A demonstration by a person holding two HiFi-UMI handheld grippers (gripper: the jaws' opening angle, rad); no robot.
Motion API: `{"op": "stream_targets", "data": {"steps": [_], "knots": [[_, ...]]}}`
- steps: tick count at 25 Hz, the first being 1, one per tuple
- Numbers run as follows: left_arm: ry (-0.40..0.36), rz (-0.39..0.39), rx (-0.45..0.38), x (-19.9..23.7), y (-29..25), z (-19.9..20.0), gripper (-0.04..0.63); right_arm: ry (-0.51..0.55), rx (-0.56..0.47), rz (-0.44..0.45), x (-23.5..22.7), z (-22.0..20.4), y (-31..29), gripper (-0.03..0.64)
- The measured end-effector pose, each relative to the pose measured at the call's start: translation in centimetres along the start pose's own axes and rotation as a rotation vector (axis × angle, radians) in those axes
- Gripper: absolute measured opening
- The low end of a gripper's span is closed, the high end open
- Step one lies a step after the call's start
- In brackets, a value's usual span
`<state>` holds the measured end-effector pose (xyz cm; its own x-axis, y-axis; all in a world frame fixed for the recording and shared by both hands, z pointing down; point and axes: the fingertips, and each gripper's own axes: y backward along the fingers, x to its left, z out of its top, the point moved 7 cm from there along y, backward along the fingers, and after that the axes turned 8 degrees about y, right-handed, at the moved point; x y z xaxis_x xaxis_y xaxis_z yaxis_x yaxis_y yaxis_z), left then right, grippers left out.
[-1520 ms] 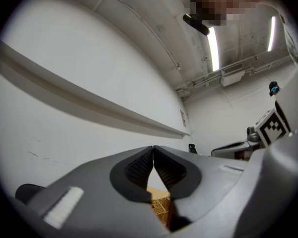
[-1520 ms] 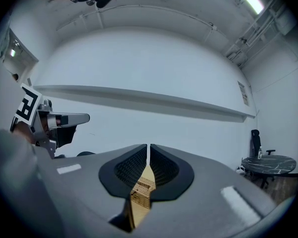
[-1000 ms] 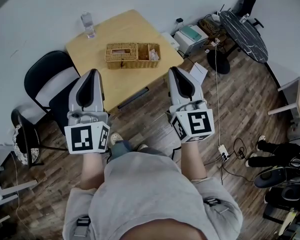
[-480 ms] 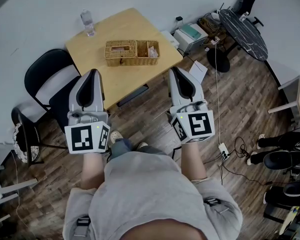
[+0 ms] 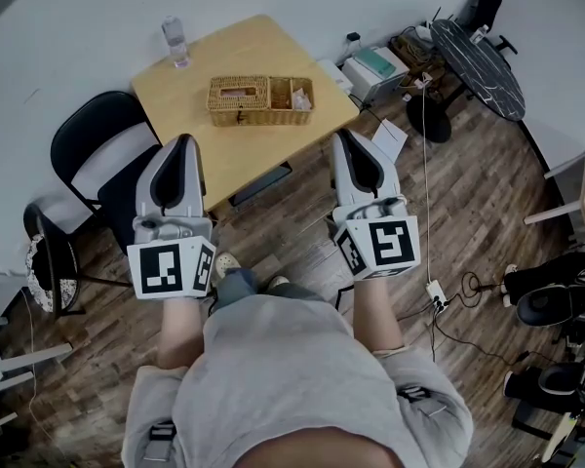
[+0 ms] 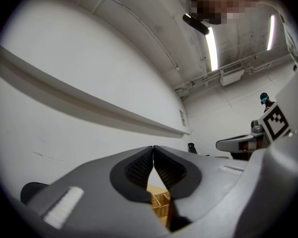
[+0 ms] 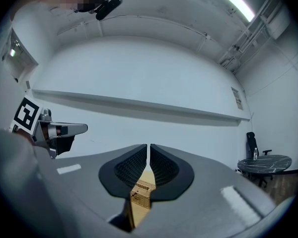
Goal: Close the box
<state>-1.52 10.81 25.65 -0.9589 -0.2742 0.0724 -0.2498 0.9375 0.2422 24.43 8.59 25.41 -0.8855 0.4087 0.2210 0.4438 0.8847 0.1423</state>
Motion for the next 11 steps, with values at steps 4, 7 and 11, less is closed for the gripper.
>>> {"op": "stream_targets", "data": {"steps": [4,7,11], "knots": [[-0.002,-0.001,0.001,-0.14,0.18,-0.08,0.059,0.001,-0.005,0.002,0.01,0.05,0.13,0.022],[-0.002,-0.001,0.000,-0.23,0.24,-0.05,0.060,0.003,-0.001,0.005,0.06,0.19,0.17,0.021],[-0.004,-0.001,0.000,-0.22,0.25,0.00,0.058,0.004,-0.002,0.007,0.11,0.23,0.13,0.021]]}}
